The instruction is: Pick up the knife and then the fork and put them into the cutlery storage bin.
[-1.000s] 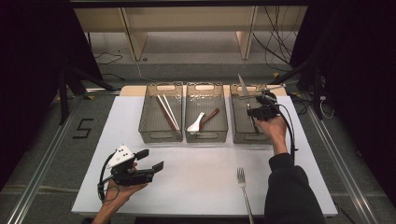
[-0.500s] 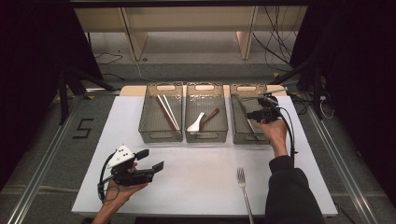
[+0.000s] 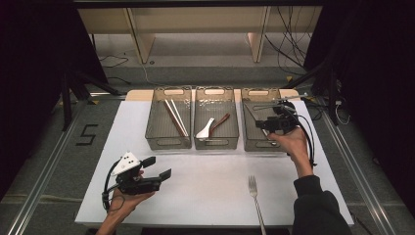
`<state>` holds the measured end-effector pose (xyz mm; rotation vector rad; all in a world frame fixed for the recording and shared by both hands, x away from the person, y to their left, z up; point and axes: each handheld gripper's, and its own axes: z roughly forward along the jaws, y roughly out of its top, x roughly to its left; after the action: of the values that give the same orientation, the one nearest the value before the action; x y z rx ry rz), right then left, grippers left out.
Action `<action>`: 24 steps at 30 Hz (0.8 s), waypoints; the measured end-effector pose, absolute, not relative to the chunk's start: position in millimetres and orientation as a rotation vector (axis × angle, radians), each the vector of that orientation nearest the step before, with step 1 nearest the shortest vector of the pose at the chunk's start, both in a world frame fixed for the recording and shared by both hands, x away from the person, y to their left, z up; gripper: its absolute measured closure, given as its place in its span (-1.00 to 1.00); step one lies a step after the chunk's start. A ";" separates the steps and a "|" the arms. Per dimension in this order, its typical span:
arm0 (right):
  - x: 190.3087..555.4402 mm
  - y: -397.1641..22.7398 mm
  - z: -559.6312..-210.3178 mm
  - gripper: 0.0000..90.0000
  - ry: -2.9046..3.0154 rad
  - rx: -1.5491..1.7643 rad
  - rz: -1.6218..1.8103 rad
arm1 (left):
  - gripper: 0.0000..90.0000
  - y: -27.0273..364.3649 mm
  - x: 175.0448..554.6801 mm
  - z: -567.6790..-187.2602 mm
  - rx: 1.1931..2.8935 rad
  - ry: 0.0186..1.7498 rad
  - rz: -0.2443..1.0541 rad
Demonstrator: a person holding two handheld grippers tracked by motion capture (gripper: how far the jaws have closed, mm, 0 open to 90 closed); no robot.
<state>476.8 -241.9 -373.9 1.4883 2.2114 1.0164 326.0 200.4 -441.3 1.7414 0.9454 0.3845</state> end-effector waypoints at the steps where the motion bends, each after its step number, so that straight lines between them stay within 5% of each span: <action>1: 472.1 -240.6 -372.4 -0.06 2.218 1.469 1.023 | -0.53 200.3 325.9 -441.3 1.741 0.945 0.385; 16: 395.2 -230.7 -391.7 -0.06 2.361 1.349 1.094 | -0.54 199.9 326.1 -441.2 1.746 0.944 0.386; 24: 360.3 -226.1 -410.7 0.22 2.487 1.291 1.039 | -0.54 199.6 325.8 -440.6 1.747 0.940 0.389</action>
<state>360.3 -226.1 -410.7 1.2906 2.4869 1.0386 325.8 199.6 -440.6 1.7467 0.9404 0.3893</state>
